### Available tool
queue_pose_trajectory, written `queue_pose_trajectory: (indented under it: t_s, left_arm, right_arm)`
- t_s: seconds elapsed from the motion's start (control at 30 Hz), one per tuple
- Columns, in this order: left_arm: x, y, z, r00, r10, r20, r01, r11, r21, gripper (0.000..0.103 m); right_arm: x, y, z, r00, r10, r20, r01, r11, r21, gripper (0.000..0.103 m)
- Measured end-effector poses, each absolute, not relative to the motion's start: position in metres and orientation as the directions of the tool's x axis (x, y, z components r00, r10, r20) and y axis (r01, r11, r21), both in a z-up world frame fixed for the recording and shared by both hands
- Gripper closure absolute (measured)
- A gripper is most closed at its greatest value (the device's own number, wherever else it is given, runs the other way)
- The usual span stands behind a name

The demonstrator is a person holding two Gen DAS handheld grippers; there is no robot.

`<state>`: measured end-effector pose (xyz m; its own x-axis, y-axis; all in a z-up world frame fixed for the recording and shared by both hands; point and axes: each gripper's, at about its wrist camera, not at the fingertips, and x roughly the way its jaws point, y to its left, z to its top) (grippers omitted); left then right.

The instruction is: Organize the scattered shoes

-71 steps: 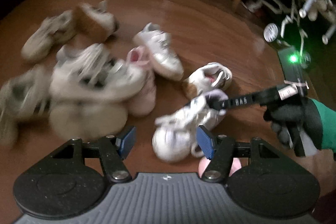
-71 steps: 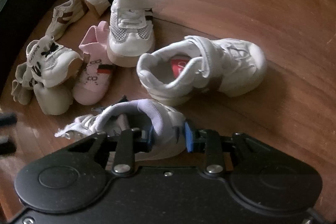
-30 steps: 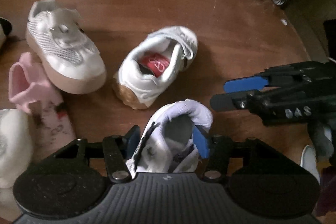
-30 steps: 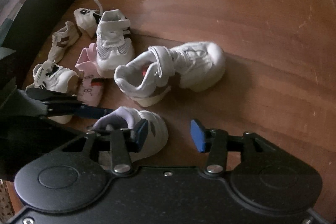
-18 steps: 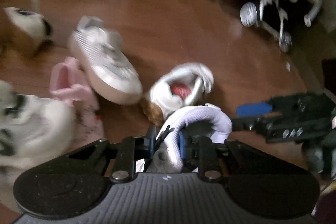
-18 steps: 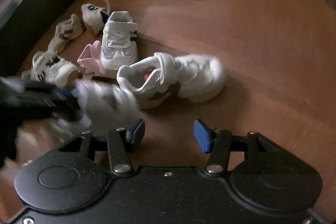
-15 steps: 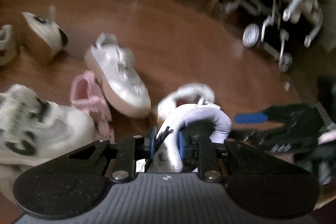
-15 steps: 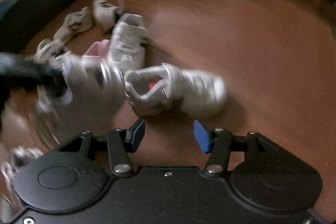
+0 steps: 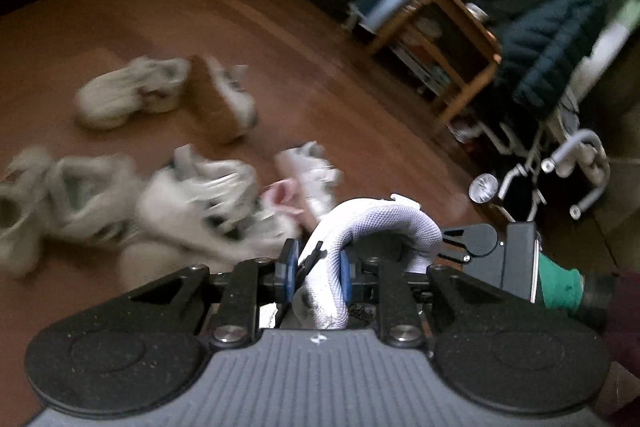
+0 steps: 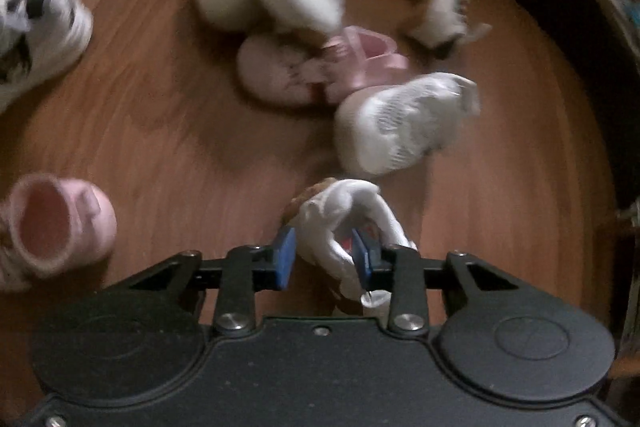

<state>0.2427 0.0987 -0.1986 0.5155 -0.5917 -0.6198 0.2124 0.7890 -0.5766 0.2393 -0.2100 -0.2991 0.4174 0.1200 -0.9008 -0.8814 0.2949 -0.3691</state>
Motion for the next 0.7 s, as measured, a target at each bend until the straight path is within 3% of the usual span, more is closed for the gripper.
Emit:
queue_pose_trajectory:
  t_s: [0.37,0.57,0.7]
  left_arm:
    - [0.16,0.191,-0.248,0.458,-0.504,-0.733,-0.145,0.771,-0.62,0.083]
    - [0.129,0.201,-0.278,0.408,-0.424,-0.808,-0.358,0.74,-0.569,0.083]
    - [0.119,0.19,-0.286,0.377,-0.368,-0.85,-0.419,0.751,-0.51,0.083]
  right_arm:
    - [0.267,-0.184,-0.337,0.345,0.01,-0.938,-0.913,0.233,-0.333,0.072]
    - [0.28,-0.184,-0.335,0.311,0.008,-0.95,-0.865,0.416,-0.279,0.075]
    - [0.303,-0.199,-0.32,0.237,0.064,-0.969,-0.727,0.674,-0.132,0.081]
